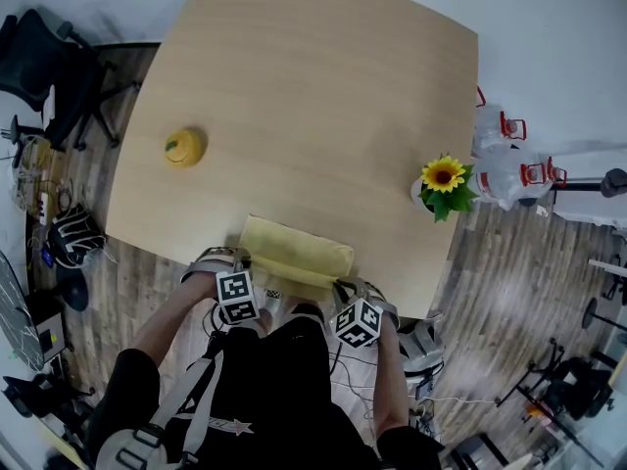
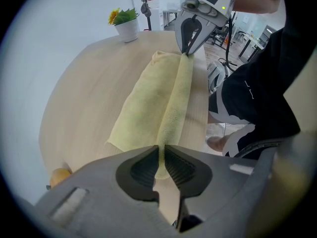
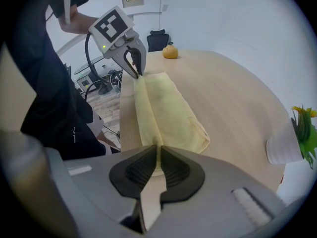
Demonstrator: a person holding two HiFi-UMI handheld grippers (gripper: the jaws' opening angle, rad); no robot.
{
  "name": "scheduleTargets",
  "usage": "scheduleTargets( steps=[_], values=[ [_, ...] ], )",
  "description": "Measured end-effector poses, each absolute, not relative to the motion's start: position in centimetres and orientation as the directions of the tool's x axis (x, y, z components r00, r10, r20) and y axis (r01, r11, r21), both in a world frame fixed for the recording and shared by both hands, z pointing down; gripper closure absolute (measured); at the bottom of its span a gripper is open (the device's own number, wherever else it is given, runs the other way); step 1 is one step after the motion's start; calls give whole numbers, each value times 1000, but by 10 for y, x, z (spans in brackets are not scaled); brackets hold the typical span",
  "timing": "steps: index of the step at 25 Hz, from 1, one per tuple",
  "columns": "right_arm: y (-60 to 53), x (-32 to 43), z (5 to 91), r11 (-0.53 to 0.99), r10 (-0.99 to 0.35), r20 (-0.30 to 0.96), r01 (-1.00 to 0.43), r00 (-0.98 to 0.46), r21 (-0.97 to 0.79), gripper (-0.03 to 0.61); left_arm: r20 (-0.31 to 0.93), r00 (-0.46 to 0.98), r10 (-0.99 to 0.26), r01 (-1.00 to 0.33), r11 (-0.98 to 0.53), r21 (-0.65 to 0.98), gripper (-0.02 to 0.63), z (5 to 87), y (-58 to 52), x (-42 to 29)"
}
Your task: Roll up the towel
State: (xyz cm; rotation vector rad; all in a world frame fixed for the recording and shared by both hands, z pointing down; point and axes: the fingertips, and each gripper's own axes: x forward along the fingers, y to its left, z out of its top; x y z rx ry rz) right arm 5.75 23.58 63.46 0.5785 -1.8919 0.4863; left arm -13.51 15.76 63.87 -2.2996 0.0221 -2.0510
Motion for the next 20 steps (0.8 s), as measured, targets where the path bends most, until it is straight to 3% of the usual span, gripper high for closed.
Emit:
scheduleTargets(
  steps=[20],
  values=[
    [214, 61, 647, 785, -127, 924, -606, -362, -129, 546, 991, 124, 48, 37, -998, 43, 560, 651, 139, -130]
  ],
)
